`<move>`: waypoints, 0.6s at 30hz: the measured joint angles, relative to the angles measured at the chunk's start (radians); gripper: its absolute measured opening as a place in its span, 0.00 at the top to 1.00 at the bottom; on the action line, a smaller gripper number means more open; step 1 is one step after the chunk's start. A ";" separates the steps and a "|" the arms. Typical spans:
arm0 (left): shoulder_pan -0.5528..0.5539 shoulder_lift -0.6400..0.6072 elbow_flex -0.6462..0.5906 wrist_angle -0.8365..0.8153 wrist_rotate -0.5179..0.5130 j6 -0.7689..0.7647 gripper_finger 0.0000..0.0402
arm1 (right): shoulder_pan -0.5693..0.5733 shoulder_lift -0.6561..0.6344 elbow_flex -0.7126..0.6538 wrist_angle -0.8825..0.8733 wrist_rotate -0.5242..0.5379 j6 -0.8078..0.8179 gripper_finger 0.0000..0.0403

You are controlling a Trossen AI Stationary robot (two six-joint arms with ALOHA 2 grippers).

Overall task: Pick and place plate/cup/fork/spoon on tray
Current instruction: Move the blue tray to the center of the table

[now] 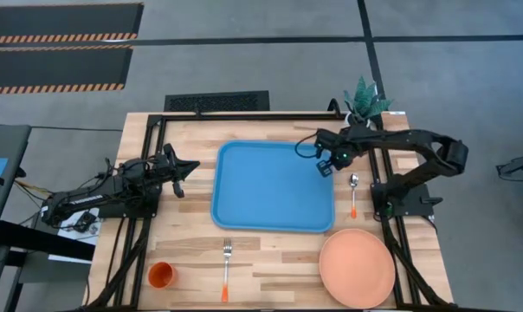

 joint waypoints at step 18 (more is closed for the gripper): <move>0.000 0.000 0.000 0.000 0.000 0.000 1.00 | -0.048 0.083 -0.070 0.207 -0.106 0.101 0.98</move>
